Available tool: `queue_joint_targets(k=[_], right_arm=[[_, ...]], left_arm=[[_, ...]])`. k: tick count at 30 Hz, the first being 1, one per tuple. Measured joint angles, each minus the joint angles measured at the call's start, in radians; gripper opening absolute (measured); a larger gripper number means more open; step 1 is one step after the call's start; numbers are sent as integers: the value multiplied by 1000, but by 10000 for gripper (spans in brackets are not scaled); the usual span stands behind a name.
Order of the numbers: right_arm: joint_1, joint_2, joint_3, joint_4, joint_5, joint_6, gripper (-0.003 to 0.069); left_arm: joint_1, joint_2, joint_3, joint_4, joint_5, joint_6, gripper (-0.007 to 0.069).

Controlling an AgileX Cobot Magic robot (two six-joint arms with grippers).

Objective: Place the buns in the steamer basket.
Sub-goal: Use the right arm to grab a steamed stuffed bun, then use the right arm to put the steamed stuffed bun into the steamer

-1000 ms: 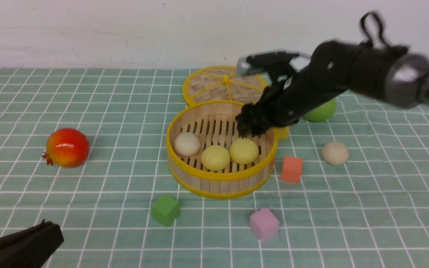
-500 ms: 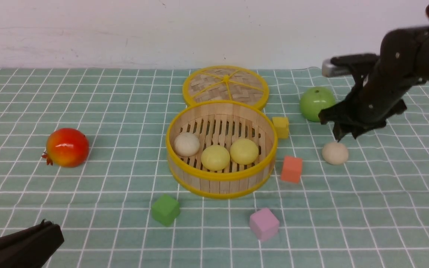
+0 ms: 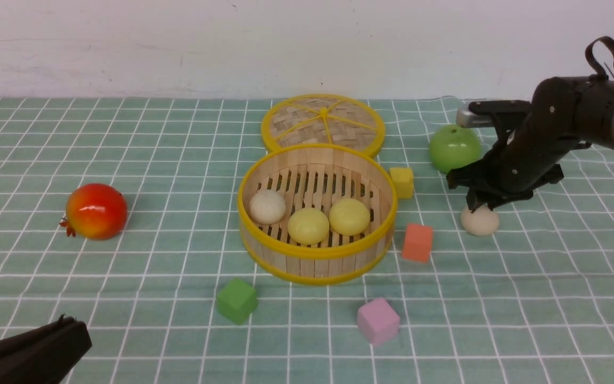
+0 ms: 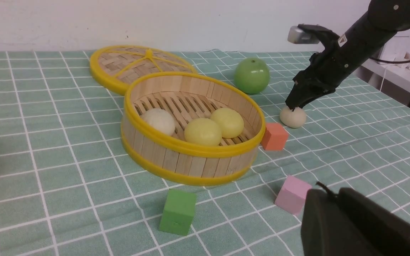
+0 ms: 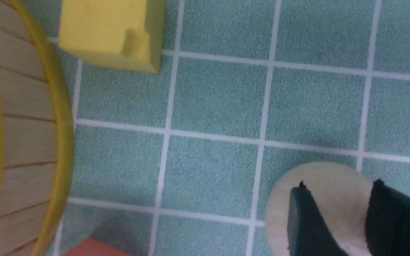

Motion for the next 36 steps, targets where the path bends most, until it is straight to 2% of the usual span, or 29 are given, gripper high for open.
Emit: queue_joint_targets(k=[9,12,13,14,16,17,23,29,31,36], right_arm=[[-1,26,0,-23,-24,0,244],[-1,26,0,-23,-25,-1,192],[-1,26,0,-23,-25,-7,155],[-1,26,0,-23,-25,-9,155],[-1,25,0,-23,-25,-36,45],[-1,23,0,-23,-23,-44,12],[5,-44,0,-9,16,-60,3],[87,-186,0,148,-33,-202,3],[158,-212,-1,256,-112,-277,4],[264,-158,-2,355,-259,-352,13]], left_arm=[[0,0,0,0,0,0,39],[0,0,0,0,0,0,41],[0,0,0,0,0,0,43],[0,0,0,0,0,0,43],[0,0,0,0,0,0,48],[0,0,0,0,0,0,50],[0,0,0,0,1,0,55],[0,0,0,0,1,0,56],[0,0,0,0,1,0,56],[0,0,0,0,1,0,56]])
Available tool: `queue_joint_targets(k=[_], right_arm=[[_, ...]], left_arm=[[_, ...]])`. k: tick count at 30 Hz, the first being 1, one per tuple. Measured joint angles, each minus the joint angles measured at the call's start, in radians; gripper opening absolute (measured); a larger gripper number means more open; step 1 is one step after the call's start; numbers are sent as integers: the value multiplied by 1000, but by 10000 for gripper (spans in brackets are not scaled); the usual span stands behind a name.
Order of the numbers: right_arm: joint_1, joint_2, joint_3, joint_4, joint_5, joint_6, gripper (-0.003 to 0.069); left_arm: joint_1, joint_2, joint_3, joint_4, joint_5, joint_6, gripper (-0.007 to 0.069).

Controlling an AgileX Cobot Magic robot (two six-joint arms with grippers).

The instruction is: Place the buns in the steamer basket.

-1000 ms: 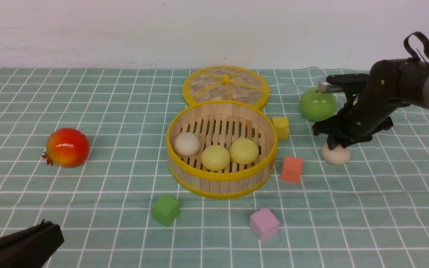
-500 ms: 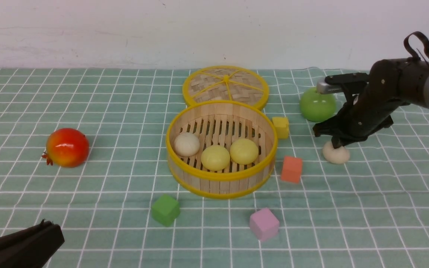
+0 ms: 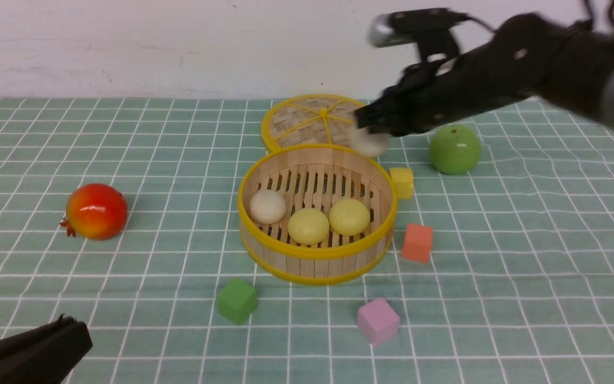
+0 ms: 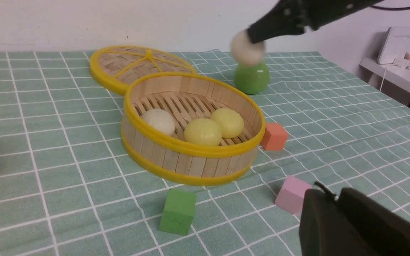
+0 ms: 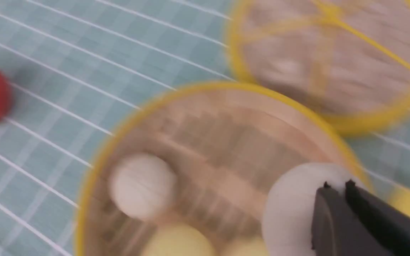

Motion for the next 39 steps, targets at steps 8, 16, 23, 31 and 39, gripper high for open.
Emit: queue_joint_targets(k=[8,16,23,31,39], right_arm=[[79,181,-23,16,-204,-23,36],[80,256,-28,16,-283,-27,258],[80,157,-28,-43,-145,-31,570],[78,-226,-33,-191,434,63,493],[74,-488,74,-266,790,180,90]], left_arm=[[0,0,0,0,0,0,57],[0,0,0,0,0,0,62],[0,0,0,0,0,0,64],[0,0,0,0,0,0,64],[0,0,0,0,0,0,74]])
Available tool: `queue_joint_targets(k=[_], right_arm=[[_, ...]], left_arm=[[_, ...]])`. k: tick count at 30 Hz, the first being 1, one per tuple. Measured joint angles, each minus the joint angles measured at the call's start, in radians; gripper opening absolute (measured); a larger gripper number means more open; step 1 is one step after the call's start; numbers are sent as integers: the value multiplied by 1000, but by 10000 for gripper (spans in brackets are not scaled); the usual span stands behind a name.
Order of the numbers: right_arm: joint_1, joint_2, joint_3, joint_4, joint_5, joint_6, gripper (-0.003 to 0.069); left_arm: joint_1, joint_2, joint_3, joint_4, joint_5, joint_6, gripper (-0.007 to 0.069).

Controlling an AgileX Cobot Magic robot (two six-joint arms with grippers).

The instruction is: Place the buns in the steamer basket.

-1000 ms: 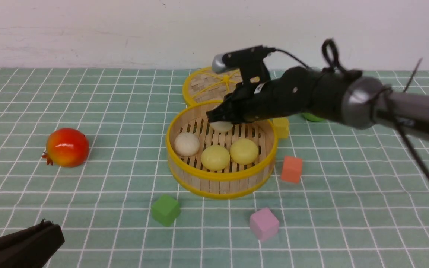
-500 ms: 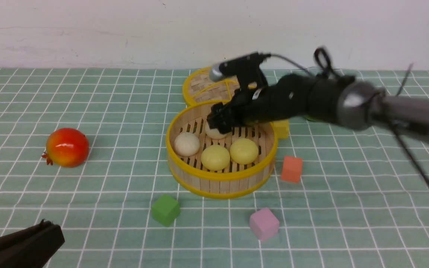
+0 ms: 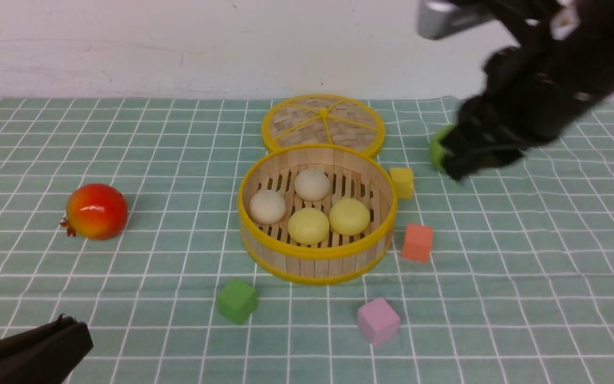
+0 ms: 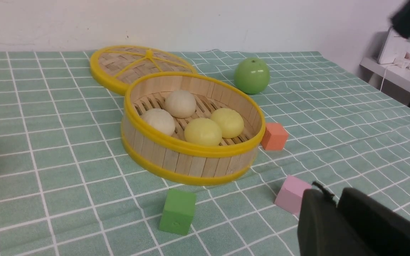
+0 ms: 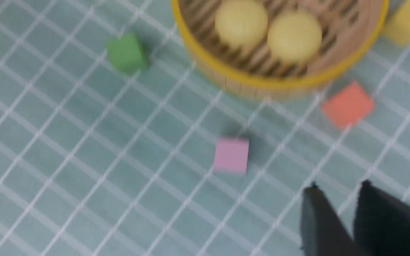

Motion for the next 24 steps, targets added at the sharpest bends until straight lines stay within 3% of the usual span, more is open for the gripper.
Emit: queue_joint_targets(k=[3,14,18,24], right_arm=[[0,-67,29,10,23,13,-9],[0,-142,32,26,28,16,-19],[0,-183,66,-75,20,6,-19],[-66,-596,481,-180,-215,1,-19]], left_arm=[[0,0,0,0,0,0,77],[0,0,0,0,0,0,83],[0,0,0,0,0,0,90],[0,0,0,0,0,0,93]])
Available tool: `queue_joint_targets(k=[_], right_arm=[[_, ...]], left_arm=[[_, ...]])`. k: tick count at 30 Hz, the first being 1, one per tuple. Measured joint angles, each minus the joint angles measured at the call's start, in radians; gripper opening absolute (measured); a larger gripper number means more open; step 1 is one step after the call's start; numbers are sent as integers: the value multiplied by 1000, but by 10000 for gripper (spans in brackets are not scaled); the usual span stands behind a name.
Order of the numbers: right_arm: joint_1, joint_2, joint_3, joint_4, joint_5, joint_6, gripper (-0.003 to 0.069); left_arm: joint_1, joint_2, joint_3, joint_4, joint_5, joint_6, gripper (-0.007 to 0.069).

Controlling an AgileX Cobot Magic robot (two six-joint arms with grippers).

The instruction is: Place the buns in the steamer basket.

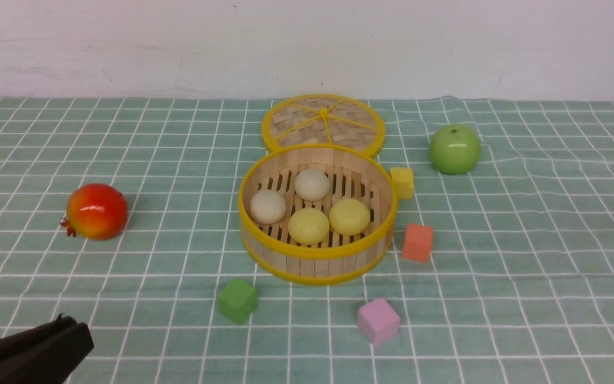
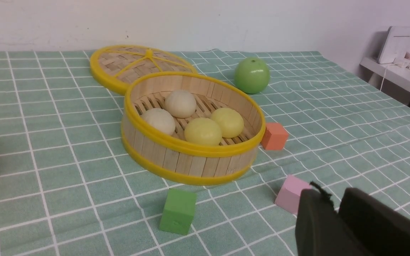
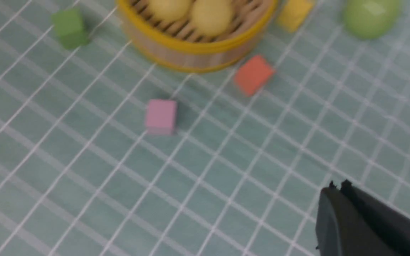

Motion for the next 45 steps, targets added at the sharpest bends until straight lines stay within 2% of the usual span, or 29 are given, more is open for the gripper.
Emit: queue_joint_targets(k=[2,3,5,6,8,11,14,45], right_arm=[[-97,-281,319,-16,-207,44,-19],[-113,-302,344,-16,-224,48,-19],[-204,-577,685,-23,-439,106,-19],[-210,-577,685,-23,-453,109,-19],[-270,-756,922,-29,-591,154,-19],[-322,-870,1097,-29,-684,225,-19],[-338,-890,1127,-34,-649,260,-19],[-341,-890,1126,-48,-640,262,-2]], left_arm=[[0,0,0,0,0,0,97],[0,0,0,0,0,0,97],[0,0,0,0,0,0,102],[0,0,0,0,0,0,102],[0,0,0,0,0,0,102],[0,0,0,0,0,0,107],[0,0,0,0,0,0,111],[0,1,1,0,-13,2,134]])
